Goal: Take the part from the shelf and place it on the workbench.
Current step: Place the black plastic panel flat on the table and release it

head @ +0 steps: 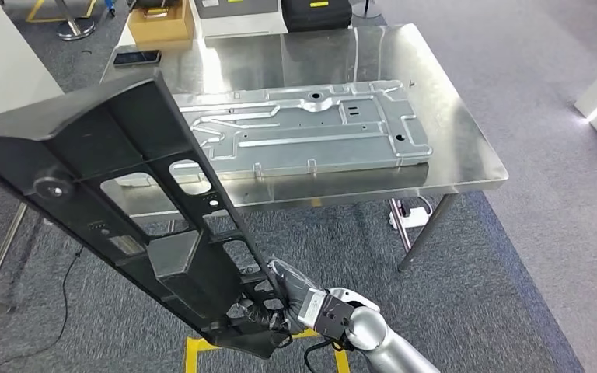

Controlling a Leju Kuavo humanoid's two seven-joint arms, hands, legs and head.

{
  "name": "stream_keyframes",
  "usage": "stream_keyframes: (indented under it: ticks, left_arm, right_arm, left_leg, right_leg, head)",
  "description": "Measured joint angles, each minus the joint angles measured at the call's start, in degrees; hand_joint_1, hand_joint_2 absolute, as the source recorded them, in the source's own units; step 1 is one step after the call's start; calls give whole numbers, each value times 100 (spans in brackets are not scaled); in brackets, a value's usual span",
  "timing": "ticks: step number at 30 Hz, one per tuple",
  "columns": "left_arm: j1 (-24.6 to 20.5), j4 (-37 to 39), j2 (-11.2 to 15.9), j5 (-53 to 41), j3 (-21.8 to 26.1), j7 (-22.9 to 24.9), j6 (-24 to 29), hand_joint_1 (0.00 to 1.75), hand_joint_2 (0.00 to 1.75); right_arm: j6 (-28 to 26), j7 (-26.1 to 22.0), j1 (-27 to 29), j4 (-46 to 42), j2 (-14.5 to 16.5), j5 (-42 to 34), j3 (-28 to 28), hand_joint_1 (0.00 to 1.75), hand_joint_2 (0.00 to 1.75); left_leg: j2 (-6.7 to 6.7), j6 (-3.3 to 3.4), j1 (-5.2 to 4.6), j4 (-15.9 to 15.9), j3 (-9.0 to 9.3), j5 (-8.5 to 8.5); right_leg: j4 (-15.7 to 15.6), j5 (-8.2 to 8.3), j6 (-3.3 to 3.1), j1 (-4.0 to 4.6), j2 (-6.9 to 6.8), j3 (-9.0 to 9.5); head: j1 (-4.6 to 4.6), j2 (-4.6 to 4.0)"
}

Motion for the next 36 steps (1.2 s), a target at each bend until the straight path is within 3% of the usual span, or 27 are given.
stream_keyframes:
  ticks: [1, 2, 5, 7, 8, 11, 12, 13, 14, 16, 18, 21, 22, 24, 26, 28, 29, 30, 32, 33, 34, 36]
  left_arm:
    - [14, 1, 11, 15, 27, 1, 4, 0, 175]
    - [12, 1, 21, 27, 52, 1, 7, 0, 175]
    - [-9, -2, 50, 70, 135, 0, 3, 0, 175]
    - [-5, -8, 71, 85, 177, 1, 2, 0, 175]
    - [-4, -10, 81, 89, 192, 1, 3, 0, 175]
    - [-7, -13, 106, 101, 246, -1, 6, 0, 175]
    - [-7, -13, 109, 110, 263, -1, 6, 0, 175]
    - [-4, -13, 110, 121, 277, -1, 7, 0, 175]
    - [1, -13, 110, 134, 292, -1, 7, 0, 175]
    - [7, -13, 109, 164, 321, -1, 11, 0, 175]
    - [-2, -13, 110, 190, 356, -3, 19, 0, 175]
    - [-29, -15, 126, 202, 414, -9, 42, 0, 175]
    - [-29, -15, 133, 207, 427, -9, 56, 0, 175]
    - [-31, -15, 146, 229, 442, -8, 96, 0, 175]
    - [-35, -15, 152, 252, 464, -3, 131, 0, 175]
    - [-32, -15, 170, 263, 497, 11, 171, 0, 175]
    - [-27, -15, 183, 265, 512, 27, 194, 0, 175]
    - [-21, -15, 195, 265, 527, 45, 216, 0, 175]
    - [0, -15, 217, 250, 545, 87, 256, 0, 175]
    - [4, -15, 227, 231, 550, 107, 275, 0, 175]
    - [4, -15, 235, 208, 552, 129, 291, 0, 175]
    - [-10, -15, 246, 160, 553, 165, 304, 0, 175]
  right_arm:
    - [7, -2, -1, -6, -8, -10, 3, 175, 175]
    - [10, -4, -1, -18, -18, -20, 7, 175, 175]
    - [13, -8, -5, -72, -52, -53, 25, 175, 175]
    - [15, -10, -13, -114, -67, -67, 36, 175, 175]
    - [16, -10, -20, -128, -71, -70, 39, 175, 175]
    - [15, -11, -18, -140, -98, -78, 45, 175, 175]
    - [15, -11, -6, -140, -112, -83, 46, 175, 175]
    - [15, -10, 3, -140, -126, -87, 48, 175, 175]
    - [16, -10, 8, -140, -137, -92, 51, 175, 175]
    - [16, -11, 10, -155, -158, -103, 59, 175, 175]
    - [16, -13, 9, -175, -180, -115, 72, 175, 175]
    - [17, -17, 7, -211, -205, -126, 84, 175, 175]
    - [18, -20, 5, -224, -210, -132, 87, 175, 175]
    - [21, -25, -2, -246, -211, -157, 93, 175, 175]
    - [26, -28, -3, -260, -214, -185, 100, 175, 175]
    - [28, -24, 5, -267, -217, -210, 110, 175, 175]
    - [30, -20, 9, -268, -217, -226, 116, 175, 175]
    - [31, -13, 12, -270, -218, -241, 120, 175, 175]
    - [28, 24, 14, -274, -219, -279, 127, 175, 175]
    - [24, 58, 11, -275, -219, -302, 129, 175, 175]
    - [17, 105, 11, -274, -220, -326, 131, 175, 175]
    - [0, 207, 2, -274, -223, -376, 132, 175, 175]
  left_leg:
    - [15, 1, -5, -346, 123, 187]
    - [30, 29, -17, -580, 216, 249]
    - [19, 173, -52, -755, 333, 80]
    - [-2, 256, -56, -790, 445, 9]
    - [-8, 288, -59, -802, 509, -24]
    - [-19, 355, -87, -813, 667, -154]
    - [-30, 366, -100, -813, 733, -210]
    - [-41, 369, -112, -814, 810, -269]
    - [-51, 365, -123, -815, 900, -332]
    - [-60, 349, -139, -819, 1081, -467]
    - [-80, 302, -147, -845, 1183, -580]
    - [-85, 207, -156, -799, 1269, -580]
    - [-77, 181, -156, -694, 1264, -550]
    - [-53, 121, -139, -213, 1015, -595]
    - [-35, 52, -111, 446, 552, -854]
    - [-27, 16, -85, 743, 195, -1126]
    - [-26, 15, -77, 660, 130, -1112]
    - [-23, 20, -73, 408, 144, -936]
    - [-17, 49, -81, -289, 261, -337]
    - [-14, 75, -93, -539, 303, -134]
    - [-13, 111, -106, -667, 326, -4]
    - [-17, 187, -114, -702, 354, 33]
  right_leg:
    - [7, -62, 39, 5, 8, 49]
    - [7, -112, 79, 11, 10, 74]
    - [56, -162, 178, 20, -1, 141]
    - [318, -167, 216, 2, -4, 62]
    - [564, -205, 229, -5, -3, -69]
    - [1587, -562, 244, 6, 0, -840]
    - [1784, -643, 235, 11, 1, -1074]
    - [1771, -613, 212, 22, 2, -1197]
    - [1580, -460, 178, 38, 2, -1227]
    - [862, 161, 70, 101, 12, -1097]
    - [375, 539, -20, 165, 38, -978]
    - [229, 573, -99, 159, 66, -854]
    - [192, 570, -128, 141, 68, -791]
    - [151, 514, -180, 114, 58, -657]
    - [139, 427, -204, 109, 45, -565]
    - [142, 333, -201, 104, 48, -457]
    - [148, 286, -193, 101, 57, -393]
    - [156, 235, -182, 97, 66, -321]
    - [178, 133, -144, 100, 79, -198]
    - [190, 84, -115, 107, 82, -165]
    - [200, 43, -79, 113, 87, -151]
    - [199, -19, -4, 122, 94, -136]
  head:
    - [0, 0]
    - [1, 0]
    - [-1, 0]
    - [3, 0]
    - [5, 0]
    - [9, 0]
    - [9, 0]
    - [9, 0]
    - [9, 0]
    - [8, 0]
    - [13, 0]
    - [27, 0]
    - [27, 0]
    - [26, 0]
    - [23, 0]
    - [23, 0]
    - [24, 0]
    - [23, 0]
    - [23, 0]
    - [22, 0]
    - [23, 0]
    - [23, 0]
